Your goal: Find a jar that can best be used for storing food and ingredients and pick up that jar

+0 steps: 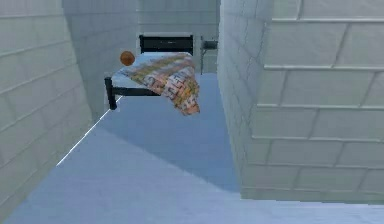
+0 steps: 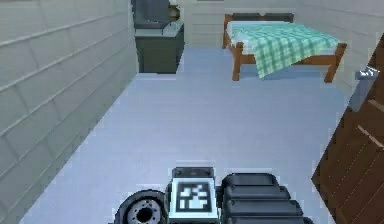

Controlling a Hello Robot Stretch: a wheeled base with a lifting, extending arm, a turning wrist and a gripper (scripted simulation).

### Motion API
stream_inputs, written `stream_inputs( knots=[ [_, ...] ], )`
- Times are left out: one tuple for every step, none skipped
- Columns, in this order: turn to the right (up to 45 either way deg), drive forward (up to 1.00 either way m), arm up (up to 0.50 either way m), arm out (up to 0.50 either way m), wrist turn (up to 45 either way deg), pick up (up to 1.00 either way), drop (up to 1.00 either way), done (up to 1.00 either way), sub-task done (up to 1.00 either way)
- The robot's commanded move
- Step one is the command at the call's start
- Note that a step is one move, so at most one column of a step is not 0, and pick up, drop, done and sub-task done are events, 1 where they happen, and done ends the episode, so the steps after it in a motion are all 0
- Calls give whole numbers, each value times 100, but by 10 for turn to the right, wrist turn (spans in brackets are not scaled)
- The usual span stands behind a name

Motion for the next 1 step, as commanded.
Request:
stream_inputs(
  knots=[
    [-450,0,0,0,0,0,0,0,0]
  ],
)
